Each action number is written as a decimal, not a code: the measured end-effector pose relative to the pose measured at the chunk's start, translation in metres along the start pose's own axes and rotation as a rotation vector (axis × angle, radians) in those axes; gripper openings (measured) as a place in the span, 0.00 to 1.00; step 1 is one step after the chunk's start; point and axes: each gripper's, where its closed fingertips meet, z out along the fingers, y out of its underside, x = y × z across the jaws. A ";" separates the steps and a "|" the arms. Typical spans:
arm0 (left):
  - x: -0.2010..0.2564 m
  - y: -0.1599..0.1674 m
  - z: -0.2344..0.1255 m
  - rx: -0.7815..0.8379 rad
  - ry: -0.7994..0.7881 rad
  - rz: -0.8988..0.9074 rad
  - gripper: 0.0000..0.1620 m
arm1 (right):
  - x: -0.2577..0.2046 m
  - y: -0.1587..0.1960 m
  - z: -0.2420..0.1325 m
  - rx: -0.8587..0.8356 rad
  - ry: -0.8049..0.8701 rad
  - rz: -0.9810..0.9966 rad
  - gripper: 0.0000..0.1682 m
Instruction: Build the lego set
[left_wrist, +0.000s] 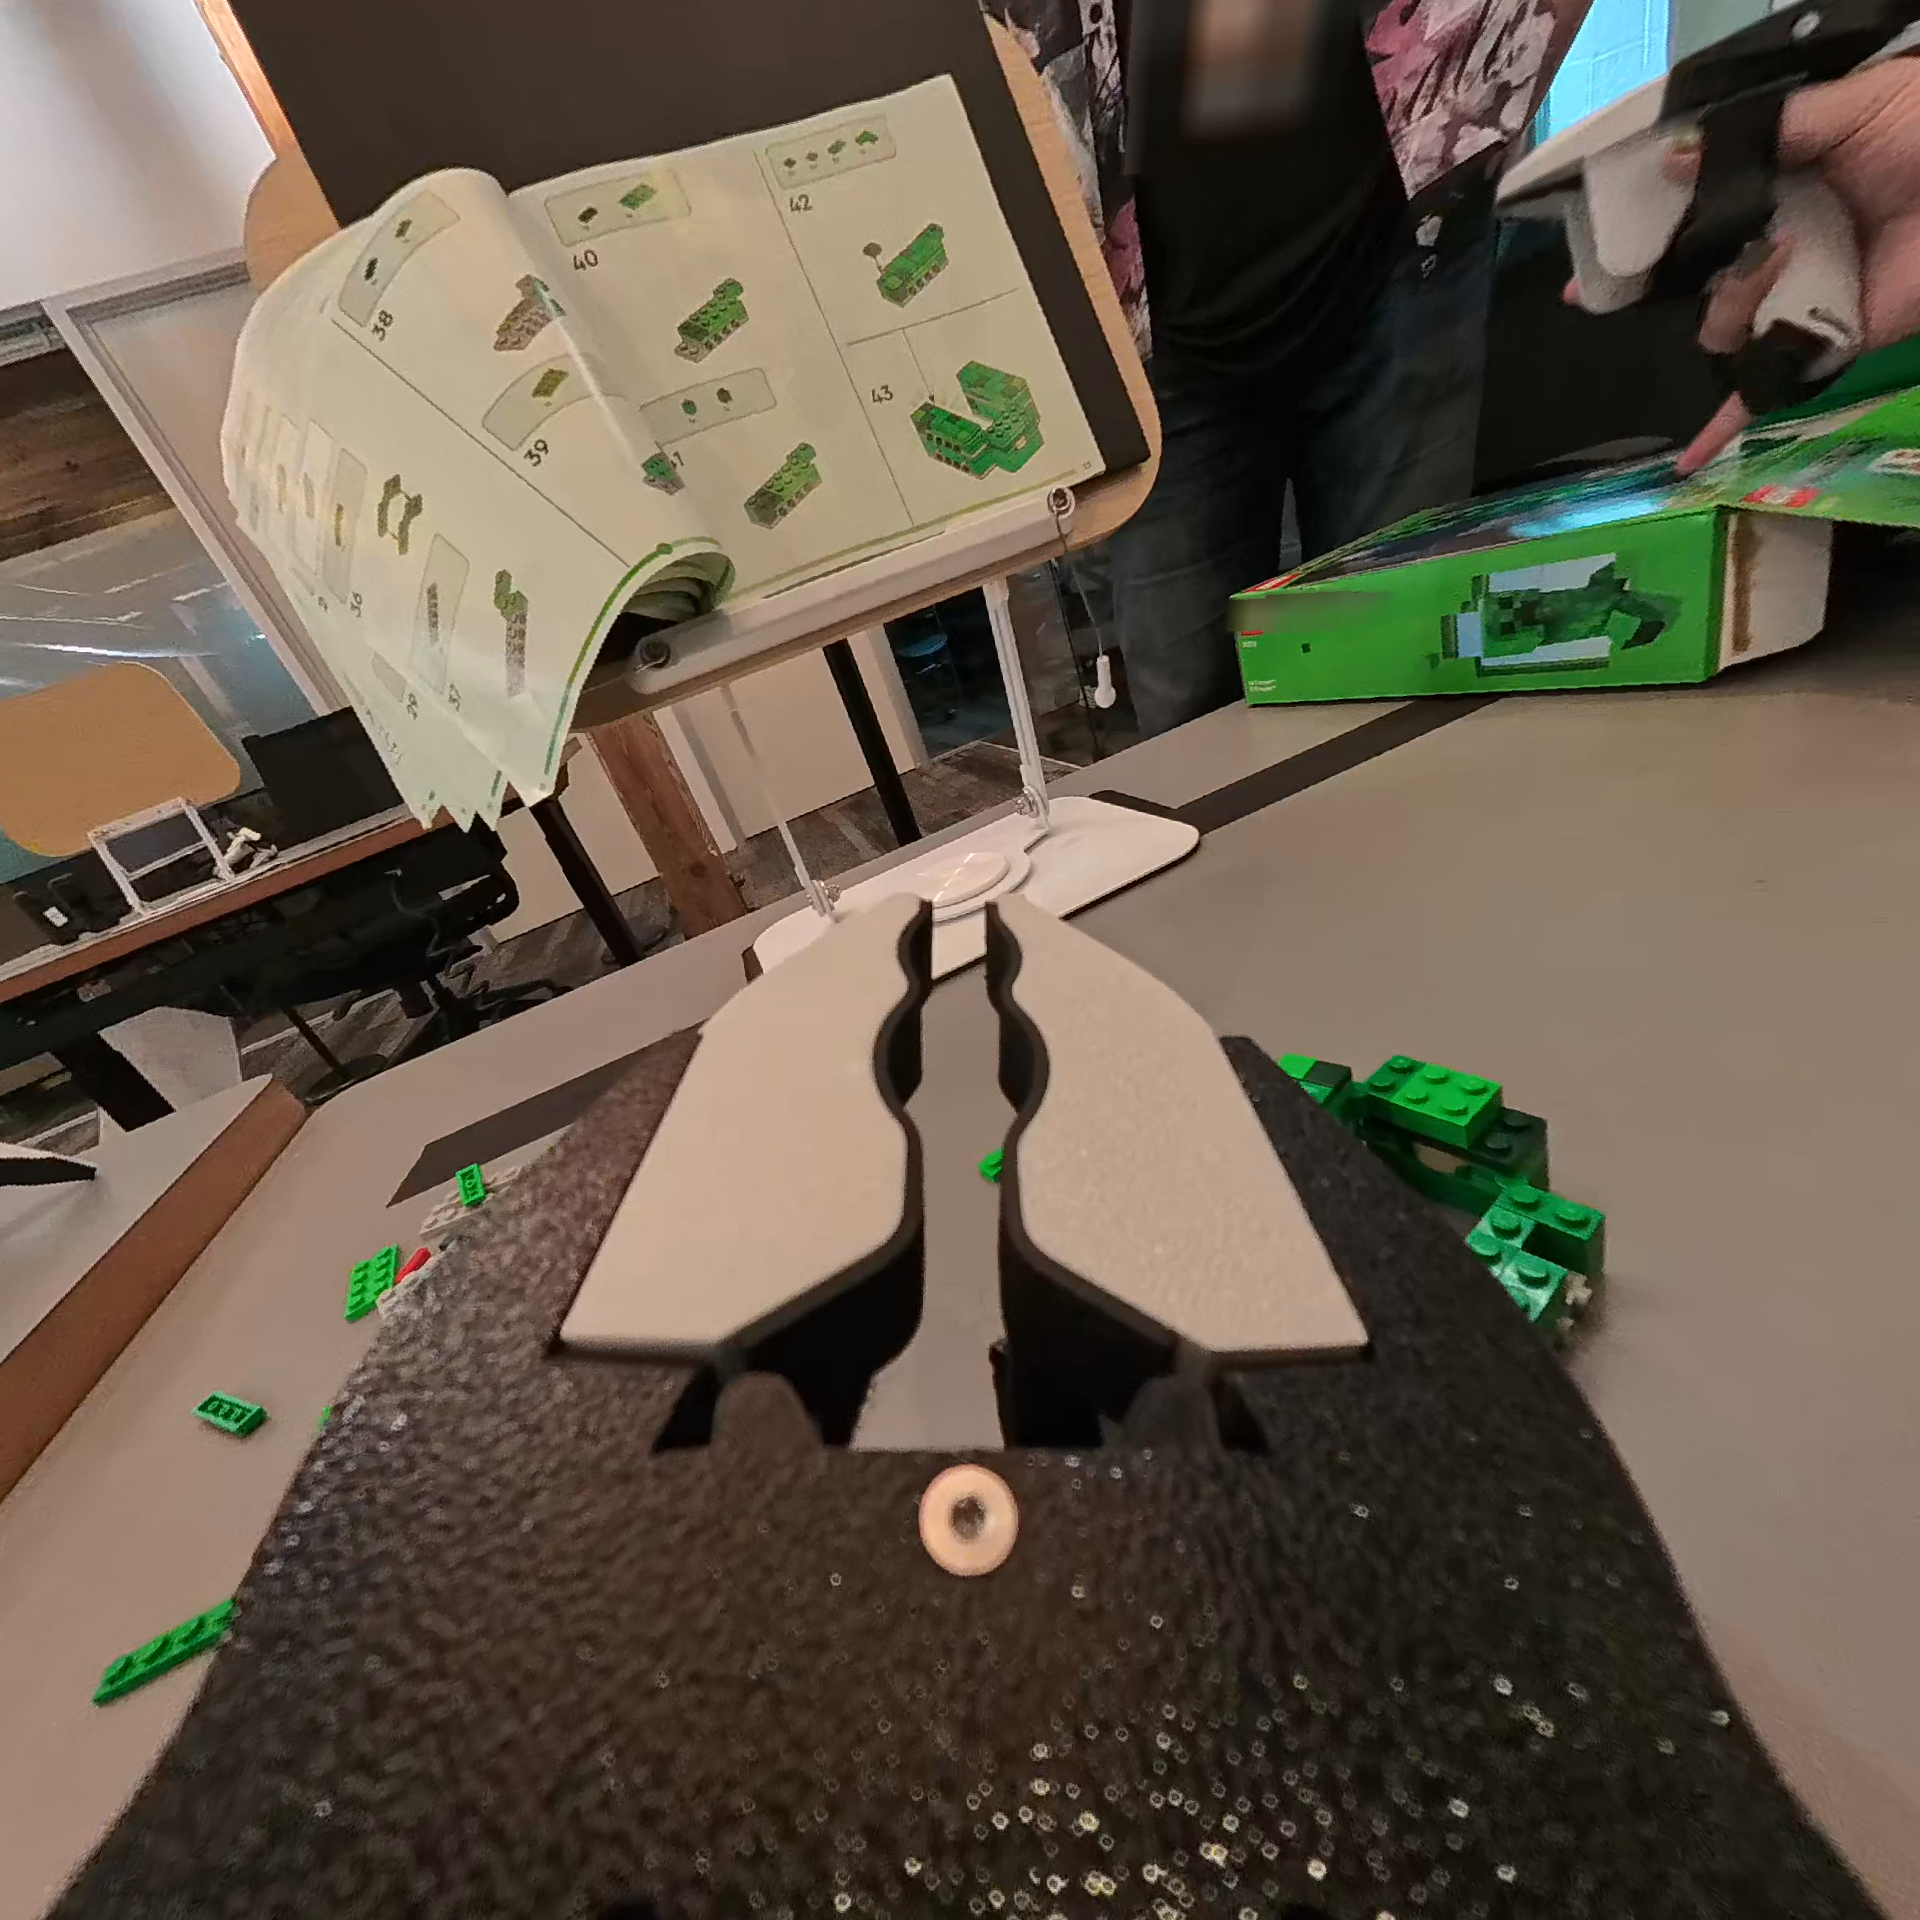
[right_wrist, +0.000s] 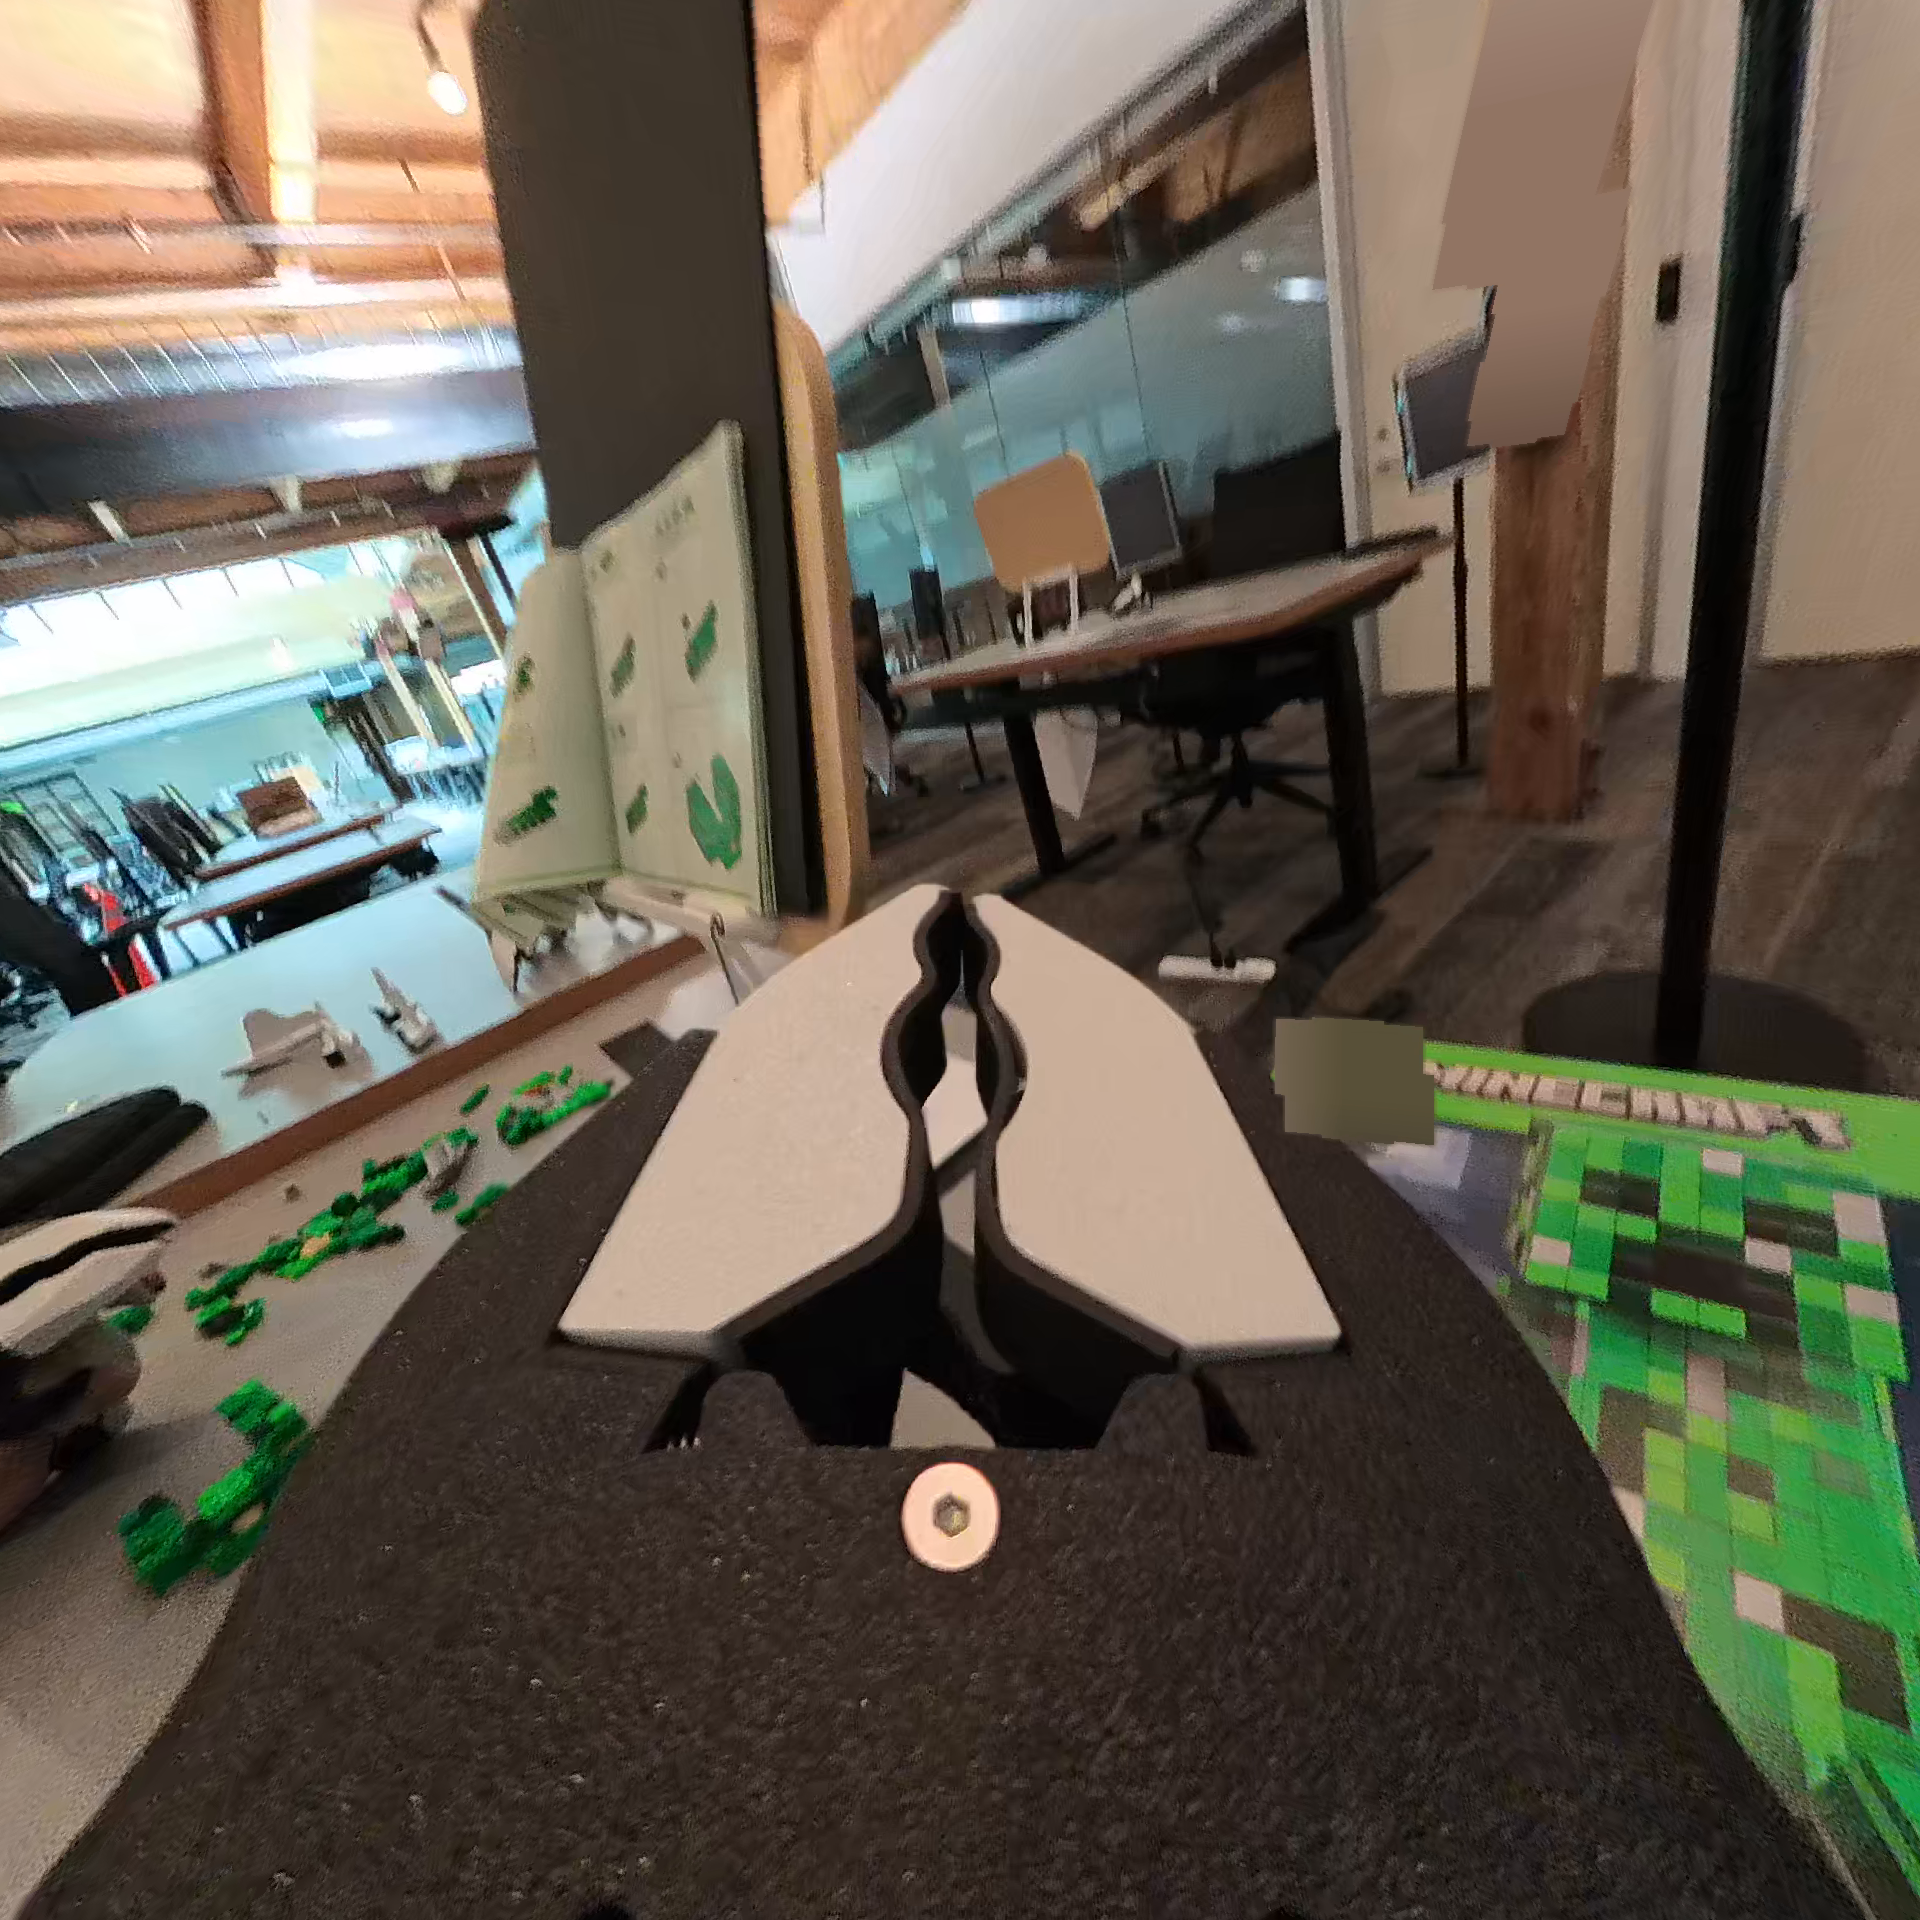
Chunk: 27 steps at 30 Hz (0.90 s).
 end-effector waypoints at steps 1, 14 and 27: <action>0.000 0.000 0.000 0.000 0.000 0.000 0.05 | -0.001 0.003 0.000 -0.028 -0.005 -0.003 0.00; -0.006 0.003 0.000 -0.005 -0.008 -0.061 0.05 | -0.156 0.099 0.042 -0.008 0.371 -0.429 0.00; 0.008 0.000 0.004 -0.010 0.033 -0.033 0.06 | -0.227 0.165 0.011 0.048 0.460 -0.698 0.00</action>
